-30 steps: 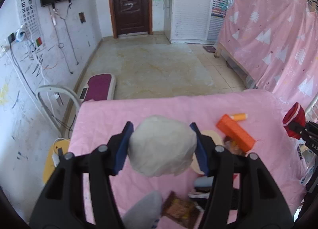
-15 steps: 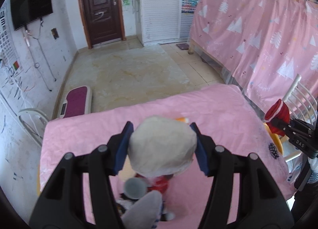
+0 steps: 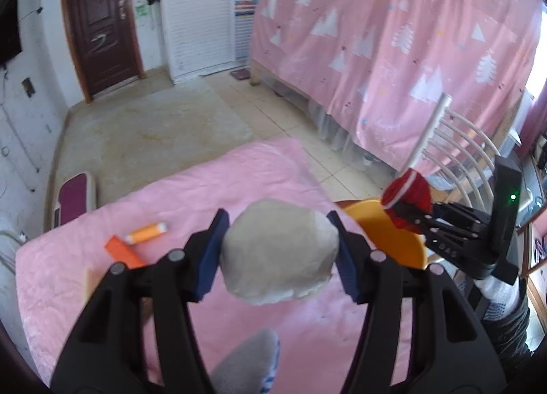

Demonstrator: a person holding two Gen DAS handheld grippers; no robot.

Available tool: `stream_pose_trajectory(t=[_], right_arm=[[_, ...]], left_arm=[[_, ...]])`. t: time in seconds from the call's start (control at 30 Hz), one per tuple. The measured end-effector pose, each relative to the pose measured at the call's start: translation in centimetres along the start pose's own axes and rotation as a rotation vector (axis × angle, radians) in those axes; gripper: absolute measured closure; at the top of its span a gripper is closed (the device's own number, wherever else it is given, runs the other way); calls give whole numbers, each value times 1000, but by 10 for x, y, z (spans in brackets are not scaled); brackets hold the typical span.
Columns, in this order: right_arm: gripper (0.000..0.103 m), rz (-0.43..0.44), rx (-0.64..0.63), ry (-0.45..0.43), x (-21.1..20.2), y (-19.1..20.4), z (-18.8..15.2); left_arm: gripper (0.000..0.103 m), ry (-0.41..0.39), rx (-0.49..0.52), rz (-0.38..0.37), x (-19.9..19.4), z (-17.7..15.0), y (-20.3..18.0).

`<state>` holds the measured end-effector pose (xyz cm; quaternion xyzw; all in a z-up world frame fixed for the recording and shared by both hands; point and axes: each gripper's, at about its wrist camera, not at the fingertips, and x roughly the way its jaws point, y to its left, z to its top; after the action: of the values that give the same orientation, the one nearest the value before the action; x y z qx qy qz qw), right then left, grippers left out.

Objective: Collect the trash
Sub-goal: 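Carry the dough ball and red hat to the orange basin and release both, then move both open grippers back over the pink bed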

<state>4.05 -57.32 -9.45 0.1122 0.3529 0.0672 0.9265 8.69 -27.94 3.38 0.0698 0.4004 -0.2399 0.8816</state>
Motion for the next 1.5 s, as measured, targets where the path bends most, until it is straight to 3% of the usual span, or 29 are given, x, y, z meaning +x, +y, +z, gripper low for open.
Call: stream_pose_trajectory(t=[0.23, 0.3, 0.37, 0.43, 0.67, 0.77, 0.97, 1.23, 1.5], right_arm=[[86, -12, 76, 27, 11, -33, -15], [74, -16, 89, 31, 14, -41, -18], [50, -18, 106, 27, 15, -48, -20], [44, -21, 113, 20, 15, -53, -21], [41, -30, 180, -21, 0, -83, -23], [39, -38, 199, -35, -7, -92, -24], [37, -42, 205, -35, -12, -96, -26], [37, -39, 175, -34, -14, -82, -20], [33, -12, 100, -42, -15, -40, -1]], left_arm=[[47, 33, 47, -75, 20, 5, -47], [47, 46, 62, -84, 25, 4, -56], [47, 62, 76, -92, 33, 5, -68], [47, 75, 85, -99, 39, 5, -74], [46, 135, 134, -133, 63, 11, -106], [35, 156, 143, -153, 72, 14, -121], [34, 156, 173, -153, 73, 11, -131], [34, 141, 128, -142, 60, 11, -110], [34, 81, 73, -130, 24, 1, -75]])
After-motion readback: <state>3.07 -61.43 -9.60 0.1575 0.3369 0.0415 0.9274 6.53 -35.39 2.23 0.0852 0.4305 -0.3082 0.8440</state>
